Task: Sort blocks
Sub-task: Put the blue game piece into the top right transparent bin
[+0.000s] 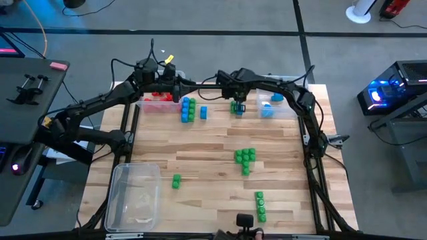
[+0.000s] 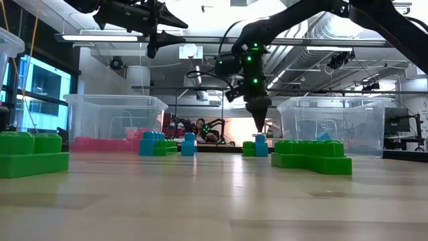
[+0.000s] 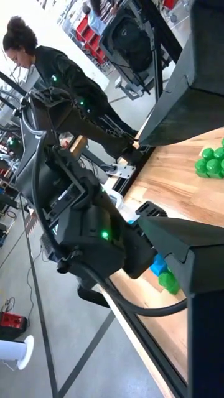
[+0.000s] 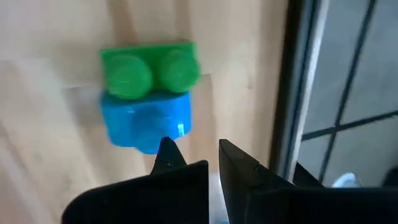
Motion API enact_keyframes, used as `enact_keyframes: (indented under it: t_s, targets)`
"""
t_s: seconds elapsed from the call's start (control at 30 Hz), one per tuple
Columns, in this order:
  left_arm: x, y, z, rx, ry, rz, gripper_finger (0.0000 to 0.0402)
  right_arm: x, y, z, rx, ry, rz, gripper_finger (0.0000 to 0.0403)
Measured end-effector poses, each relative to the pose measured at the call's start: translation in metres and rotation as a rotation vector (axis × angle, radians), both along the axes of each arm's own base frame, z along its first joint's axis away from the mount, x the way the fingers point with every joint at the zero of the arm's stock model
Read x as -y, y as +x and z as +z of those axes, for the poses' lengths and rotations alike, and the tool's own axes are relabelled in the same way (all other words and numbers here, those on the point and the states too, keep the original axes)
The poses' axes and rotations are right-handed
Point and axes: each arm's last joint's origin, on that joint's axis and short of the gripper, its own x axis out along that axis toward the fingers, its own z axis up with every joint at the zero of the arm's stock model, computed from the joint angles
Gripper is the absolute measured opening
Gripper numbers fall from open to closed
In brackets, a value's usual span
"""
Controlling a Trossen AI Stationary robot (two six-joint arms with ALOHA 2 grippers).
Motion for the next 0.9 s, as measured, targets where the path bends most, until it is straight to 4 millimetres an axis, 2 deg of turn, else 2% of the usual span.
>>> enact_keyframes:
  t_s: [0.4, 0.63, 0.9]
  targets:
    - [0.0, 0.0, 0.0, -0.003, 0.012, -0.003, 0.0184, -0.007, 0.001, -0.001, -0.001, 0.047, 0.01, 0.0]
    - [0.0, 0.0, 0.0, -0.003, 0.017, -0.004, 0.0184, -0.002, 0.002, 0.0, -0.002, -0.029, -0.001, 0.0]
    - [0.0, 0.0, 0.0, -0.004, 0.018, -0.004, 0.0184, 0.01, -0.001, -0.006, 0.011, -0.002, -0.031, 0.0]
